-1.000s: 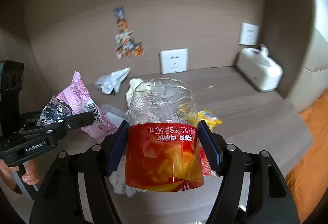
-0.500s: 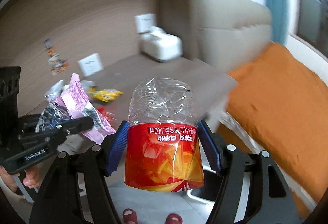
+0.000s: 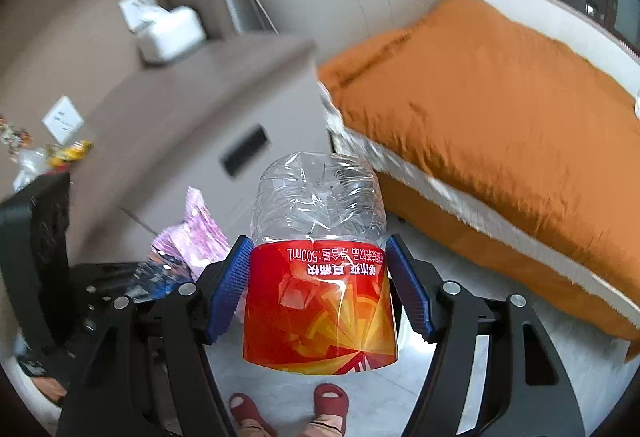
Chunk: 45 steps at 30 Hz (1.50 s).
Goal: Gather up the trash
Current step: 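Carry both items to the white bin and open both tools to drop them, then move both tools back up toward the desk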
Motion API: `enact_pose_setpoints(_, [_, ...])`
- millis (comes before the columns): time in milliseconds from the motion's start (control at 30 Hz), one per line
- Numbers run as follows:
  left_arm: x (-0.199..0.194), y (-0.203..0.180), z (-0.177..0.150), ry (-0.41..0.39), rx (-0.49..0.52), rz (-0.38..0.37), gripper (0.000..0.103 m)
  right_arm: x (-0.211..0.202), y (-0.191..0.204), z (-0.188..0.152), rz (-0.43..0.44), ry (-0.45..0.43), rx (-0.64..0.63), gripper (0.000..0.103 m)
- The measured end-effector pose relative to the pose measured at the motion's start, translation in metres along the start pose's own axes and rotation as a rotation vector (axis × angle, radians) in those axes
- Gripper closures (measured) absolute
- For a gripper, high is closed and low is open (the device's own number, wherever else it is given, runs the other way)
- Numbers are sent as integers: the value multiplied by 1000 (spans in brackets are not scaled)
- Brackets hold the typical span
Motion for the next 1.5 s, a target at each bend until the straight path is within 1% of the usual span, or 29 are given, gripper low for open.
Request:
enact_pose_setpoints(67, [49,6,-11,41,13,-6,97,27,-17,-8,-4,23,5,34])
enact_pose_setpoints(100, [63,8,-15,51,21,-4,97,48,-26,-16,-2,41,7,34])
enact_pose_setpoints(167, [109,15,-28,79,50,7,97,80,-41,-27,2,68,2,34])
enact_pose_setpoints(233, [145,20,-39,101,62,11,97,113,-56,-40,5,95,-5,34])
enact_pose_setpoints(267, [169,25,-47,123,68,13,97,130,-62,-46,9,107,-5,34])
enact_pose_setpoints(400, [234,33,-70,174,101,31,97,202,-85,-75,32,159,15,34])
enact_pose_setpoints(500, [269,35,-85,205,112,31,96,248,-98,-93,47,197,22,34])
enact_pose_setpoints(533, [281,35,-90,227,127,18,86,259,-99,-97,54,209,14,33])
enact_pose_setpoints(567, [296,39,-97,253,128,16,46,273,-100,-103,55,227,-7,31])
enact_pose_setpoints(600, [305,41,-95,260,128,22,17,282,-101,-107,45,235,-24,25])
enact_pose_setpoints(633, [311,44,-97,242,127,31,5,295,-104,-113,17,252,-51,3])
enact_pose_setpoints(667, [318,48,-101,241,132,40,5,303,-108,-117,-2,256,-61,5])
enact_pose_setpoints(733, [324,55,-101,255,136,80,5,315,-115,-127,2,282,-48,5])
enact_pose_setpoints(800, [323,58,-103,263,136,89,5,318,-121,-131,4,293,-18,5])
enact_pose_setpoints(967, [301,52,-115,254,142,119,5,300,-118,-132,3,272,-1,5])
enact_pose_setpoints(1000, [304,52,-109,237,141,123,5,293,-116,-130,-1,268,2,5])
enact_pose_setpoints(1100, [294,55,-100,238,119,123,5,278,-112,-122,-1,251,24,5])
enact_pose_setpoints(1267, [247,46,-82,211,81,149,5,229,-103,-97,14,189,63,5])
enact_pose_setpoints(1367, [213,40,-66,177,39,156,5,194,-91,-80,31,138,66,5])
enact_pose_setpoints(1500, [160,30,-41,107,6,172,5,152,-73,-60,22,76,30,5])
Point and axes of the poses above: each gripper's, at about its wrist camera, not at the fingertips, and x roughly the way its jaws point, y to its left, z to its top, the point moved 6 cm from there along x, roughly the way its jaws point, and after that the axes turned 6 degrees about y, right-handed, at the moved point
